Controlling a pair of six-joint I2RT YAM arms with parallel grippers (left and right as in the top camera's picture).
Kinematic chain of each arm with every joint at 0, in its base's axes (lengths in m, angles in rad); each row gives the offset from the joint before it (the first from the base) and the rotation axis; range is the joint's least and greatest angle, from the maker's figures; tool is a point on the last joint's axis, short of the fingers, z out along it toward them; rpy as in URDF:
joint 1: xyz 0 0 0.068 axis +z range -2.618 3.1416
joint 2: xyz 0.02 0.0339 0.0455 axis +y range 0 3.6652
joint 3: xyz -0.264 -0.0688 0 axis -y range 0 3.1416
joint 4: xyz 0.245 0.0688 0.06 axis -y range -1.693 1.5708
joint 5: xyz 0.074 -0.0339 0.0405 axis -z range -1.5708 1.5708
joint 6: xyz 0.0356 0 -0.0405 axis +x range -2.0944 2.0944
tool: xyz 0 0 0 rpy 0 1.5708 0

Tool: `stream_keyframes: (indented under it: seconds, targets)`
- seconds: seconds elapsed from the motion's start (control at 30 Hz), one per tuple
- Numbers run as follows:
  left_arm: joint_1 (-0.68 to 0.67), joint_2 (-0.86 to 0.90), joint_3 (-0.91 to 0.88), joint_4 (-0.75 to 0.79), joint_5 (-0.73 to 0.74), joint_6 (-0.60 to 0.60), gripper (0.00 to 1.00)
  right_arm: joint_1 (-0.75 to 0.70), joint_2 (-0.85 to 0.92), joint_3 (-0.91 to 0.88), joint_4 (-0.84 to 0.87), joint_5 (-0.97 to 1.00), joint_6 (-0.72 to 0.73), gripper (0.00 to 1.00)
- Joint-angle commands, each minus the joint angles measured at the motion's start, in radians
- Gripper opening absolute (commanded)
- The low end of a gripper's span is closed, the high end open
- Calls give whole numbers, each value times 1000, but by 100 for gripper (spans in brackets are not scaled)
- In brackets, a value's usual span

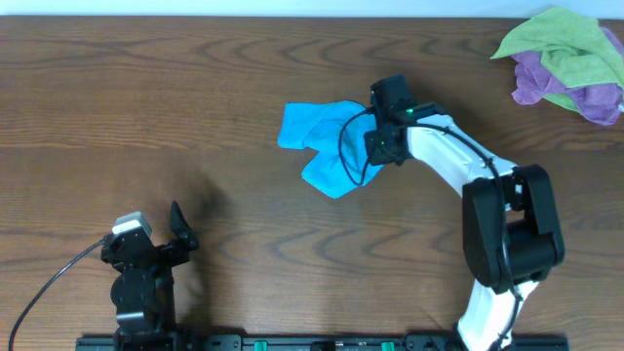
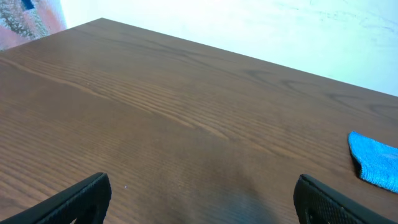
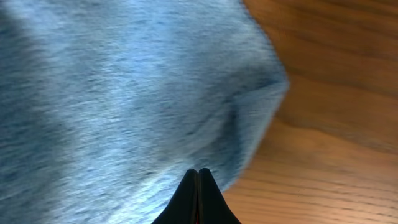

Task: Fold the cloth

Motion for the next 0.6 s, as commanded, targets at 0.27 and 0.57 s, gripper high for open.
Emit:
stream_keyframes:
  seconds: [0.27, 0.57]
  targets:
    - [-3, -6, -25, -11, -14, 0, 95, -29, 26, 35, 44, -50, -14, 2]
    - [-3, -6, -25, -11, -14, 0, 95, -25, 59, 36, 80, -93, 2, 1]
